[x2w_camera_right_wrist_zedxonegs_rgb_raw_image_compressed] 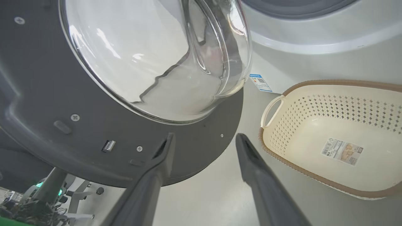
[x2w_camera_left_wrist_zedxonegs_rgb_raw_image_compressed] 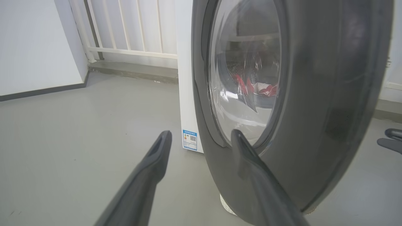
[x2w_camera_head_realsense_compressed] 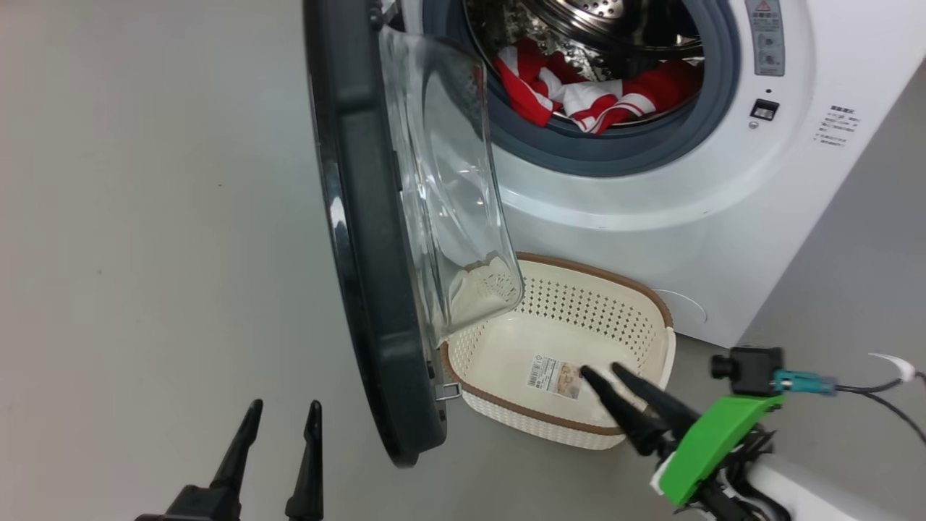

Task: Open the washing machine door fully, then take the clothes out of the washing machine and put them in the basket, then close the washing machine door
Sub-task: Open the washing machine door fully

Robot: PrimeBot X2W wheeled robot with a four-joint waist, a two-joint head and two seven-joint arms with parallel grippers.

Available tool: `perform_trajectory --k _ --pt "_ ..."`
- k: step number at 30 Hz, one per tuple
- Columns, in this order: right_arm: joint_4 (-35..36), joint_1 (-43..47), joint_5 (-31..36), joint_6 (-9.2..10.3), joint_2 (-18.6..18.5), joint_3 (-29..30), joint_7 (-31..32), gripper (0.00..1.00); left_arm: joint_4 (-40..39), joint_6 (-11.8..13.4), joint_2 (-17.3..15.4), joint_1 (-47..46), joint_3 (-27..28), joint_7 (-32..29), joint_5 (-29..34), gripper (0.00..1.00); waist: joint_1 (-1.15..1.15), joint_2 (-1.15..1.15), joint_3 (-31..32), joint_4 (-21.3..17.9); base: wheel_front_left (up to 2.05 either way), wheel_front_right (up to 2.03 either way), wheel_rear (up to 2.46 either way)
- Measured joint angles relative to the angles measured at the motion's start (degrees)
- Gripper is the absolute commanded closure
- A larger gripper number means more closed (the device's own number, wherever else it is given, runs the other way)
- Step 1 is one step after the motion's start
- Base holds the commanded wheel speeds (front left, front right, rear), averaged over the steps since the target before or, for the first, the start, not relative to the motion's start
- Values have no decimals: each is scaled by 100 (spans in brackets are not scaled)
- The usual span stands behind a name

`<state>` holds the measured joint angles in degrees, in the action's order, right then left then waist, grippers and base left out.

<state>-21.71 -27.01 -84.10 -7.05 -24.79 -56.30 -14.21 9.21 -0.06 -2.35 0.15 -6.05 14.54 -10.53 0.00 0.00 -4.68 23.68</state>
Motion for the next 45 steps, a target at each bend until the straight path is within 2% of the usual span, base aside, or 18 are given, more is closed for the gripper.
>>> perform_trajectory --k 6,17,30,37,45 --pt "-416 504 868 0 8 1029 -1 0 14 -4 0 0 48 0 0 0 0 0 10 -141 0 0 0" --pt "-602 1330 2608 -1 387 2739 -18 0 29 -48 0 5 104 1 10 0 0 0 96 -235 0 0 0" --pt "15 2091 4930 -2 1088 4649 -25 0 40 -48 0 27 197 0 48 0 0 0 165 -271 0 0 0" --pt "438 2382 5551 -7 1421 5299 -26 0 18 -46 0 27 212 1 48 0 0 0 138 -259 0 0 0" --pt "361 2675 5796 -7 1568 5393 -35 0 10 -41 0 27 216 0 47 0 0 0 133 -233 0 0 0"
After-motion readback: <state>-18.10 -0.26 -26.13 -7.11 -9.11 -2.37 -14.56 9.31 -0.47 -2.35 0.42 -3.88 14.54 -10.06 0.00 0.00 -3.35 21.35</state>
